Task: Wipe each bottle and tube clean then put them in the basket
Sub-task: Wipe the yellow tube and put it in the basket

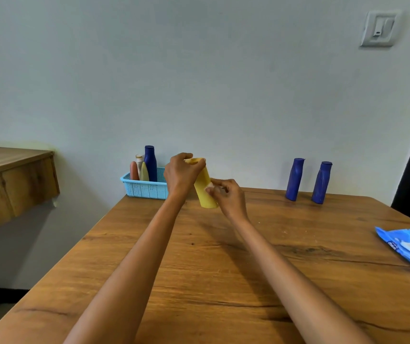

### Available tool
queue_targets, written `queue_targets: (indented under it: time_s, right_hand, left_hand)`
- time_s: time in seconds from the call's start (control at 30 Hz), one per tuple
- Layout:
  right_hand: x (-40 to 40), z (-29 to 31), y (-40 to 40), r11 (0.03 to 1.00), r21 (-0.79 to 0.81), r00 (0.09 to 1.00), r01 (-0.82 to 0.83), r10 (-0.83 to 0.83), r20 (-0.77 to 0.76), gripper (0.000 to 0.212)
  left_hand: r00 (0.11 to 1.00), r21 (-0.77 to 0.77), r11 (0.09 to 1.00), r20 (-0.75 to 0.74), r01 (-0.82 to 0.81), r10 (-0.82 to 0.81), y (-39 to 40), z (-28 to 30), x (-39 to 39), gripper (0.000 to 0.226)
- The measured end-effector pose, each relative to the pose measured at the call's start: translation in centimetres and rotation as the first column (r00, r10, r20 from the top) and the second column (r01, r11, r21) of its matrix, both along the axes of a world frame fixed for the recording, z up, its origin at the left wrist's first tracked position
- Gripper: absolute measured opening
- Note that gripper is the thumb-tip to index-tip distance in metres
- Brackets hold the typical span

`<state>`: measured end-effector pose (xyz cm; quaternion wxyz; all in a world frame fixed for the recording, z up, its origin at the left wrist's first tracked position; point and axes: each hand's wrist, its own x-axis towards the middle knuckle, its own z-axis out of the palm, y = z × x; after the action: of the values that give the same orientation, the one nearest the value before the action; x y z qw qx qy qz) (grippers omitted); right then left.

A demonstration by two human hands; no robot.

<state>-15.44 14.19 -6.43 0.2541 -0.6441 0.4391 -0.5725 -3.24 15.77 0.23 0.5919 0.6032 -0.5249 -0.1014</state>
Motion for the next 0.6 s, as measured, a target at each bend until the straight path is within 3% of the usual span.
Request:
queue_targets:
  time_s: [0.07, 0.13, 0.23, 0.3, 0.4, 0.6]
  right_hand:
    - [-0.4, -0.6, -0.2, 0.995, 0.092, 0.999, -0.024, 0.026, -0.022, 0.029]
    - [-1.2, -1.0, -0.2, 0.97, 0.221, 0.994, -0.103, 0.093, 0.055, 0.027]
    - [-2.4, -1.1, -0.4, 0.882, 0.339, 0.906, -0.326, 0.19, 0.377, 0.026]
    - [-3.3, -1.2, -0.4, 0.798, 0.329, 0.765, -0.505, 0.237, 0.599, 0.037]
    - [-4.3, -1.7, -0.6, 0.699, 0.275, 0.649, -0.66, 0.347, 0.677, 0.071]
    - [-4.3, -1.9, -1.2, 0.568, 0.208, 0.455, -0.796, 0.334, 0.826, 0.073]
  left_hand:
    - [0.999, -0.006, 1.0, -0.026, -0.02, 0.02, 0.0, 0.1, 0.5, 0.05]
    - [0.999, -0.013, 1.0, -0.04, -0.016, 0.016, -0.1, 0.1, 0.9, 0.051]
    - [0.991, 0.002, 0.995, -0.087, 0.104, -0.104, -0.6, 0.3, 1.4, 0.053]
    - [0.96, 0.02, 0.969, -0.141, 0.247, -0.242, -0.7, 0.4, 1.7, 0.05]
    - [0.913, 0.028, 0.923, -0.156, 0.385, -0.376, -0.3, 0.5, 1.5, 0.043]
    - [0.885, -0.037, 0.898, -0.155, 0.438, -0.438, 0.3, 0.8, 1.4, 0.039]
